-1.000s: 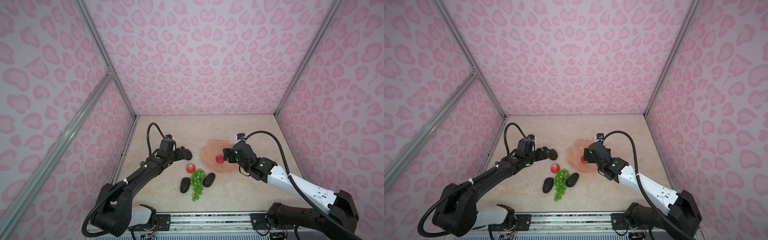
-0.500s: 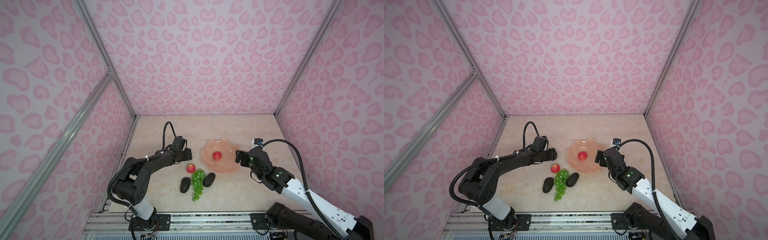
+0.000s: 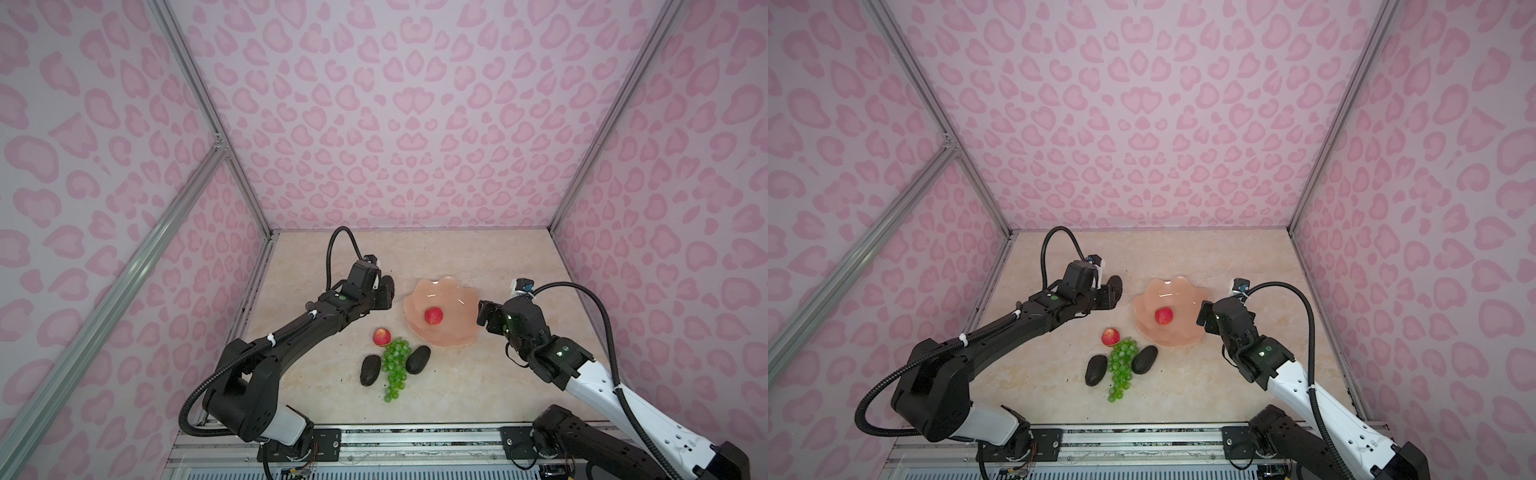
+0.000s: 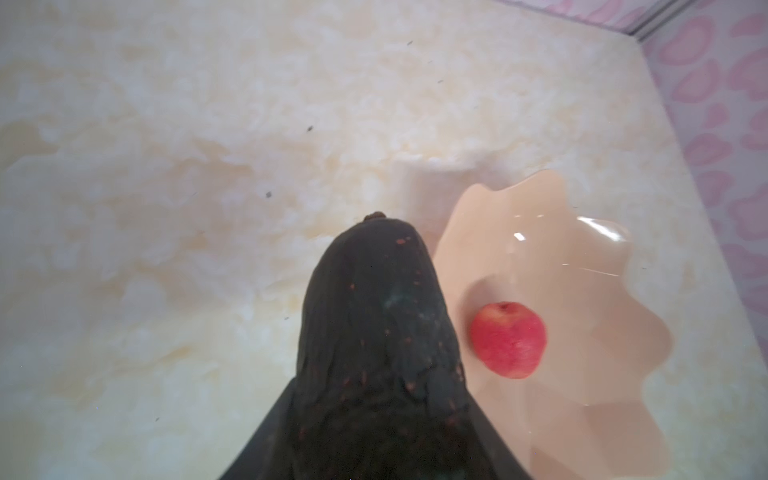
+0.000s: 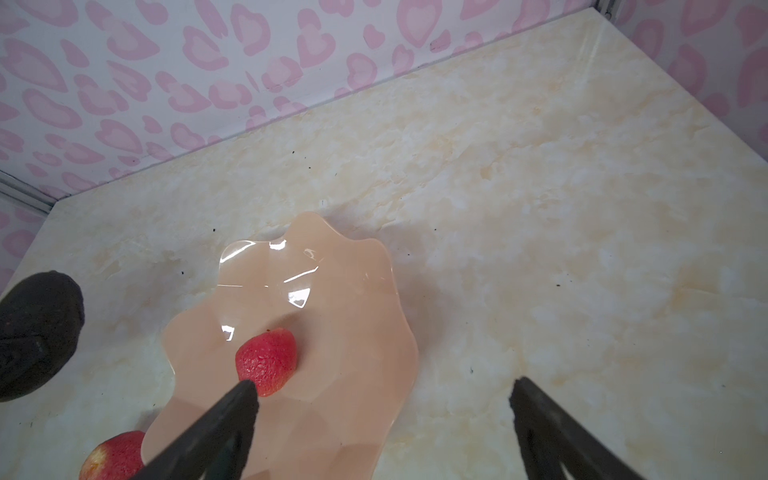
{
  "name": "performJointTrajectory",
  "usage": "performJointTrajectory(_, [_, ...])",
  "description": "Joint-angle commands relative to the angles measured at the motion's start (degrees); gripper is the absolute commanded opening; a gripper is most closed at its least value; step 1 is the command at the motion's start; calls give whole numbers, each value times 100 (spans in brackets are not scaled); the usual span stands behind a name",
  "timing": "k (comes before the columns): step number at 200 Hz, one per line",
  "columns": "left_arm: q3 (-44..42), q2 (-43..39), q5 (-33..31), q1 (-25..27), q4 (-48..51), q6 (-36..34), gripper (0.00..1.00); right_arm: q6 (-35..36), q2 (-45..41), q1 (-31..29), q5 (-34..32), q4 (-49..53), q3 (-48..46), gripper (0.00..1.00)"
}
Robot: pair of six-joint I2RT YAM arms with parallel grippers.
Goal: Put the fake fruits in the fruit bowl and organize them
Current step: 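Place the farthest dark avocado in the bowl with left gripper while right withdraws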
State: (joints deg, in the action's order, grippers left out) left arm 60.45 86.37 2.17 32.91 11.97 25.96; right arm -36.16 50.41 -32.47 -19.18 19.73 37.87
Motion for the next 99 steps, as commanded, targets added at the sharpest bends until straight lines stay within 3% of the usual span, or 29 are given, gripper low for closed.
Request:
performJointTrajectory(1, [558, 499, 66, 329, 276, -122, 46, 32, -116, 65, 2, 106, -89, 95])
performJointTrajectory(59, [2274, 2308, 125, 921, 496, -180, 46, -47, -719, 116, 6, 397, -327, 94])
performJointTrajectory(99, [2745, 3094, 173, 952, 512, 109, 47, -121, -1108, 151, 37, 551, -446, 94])
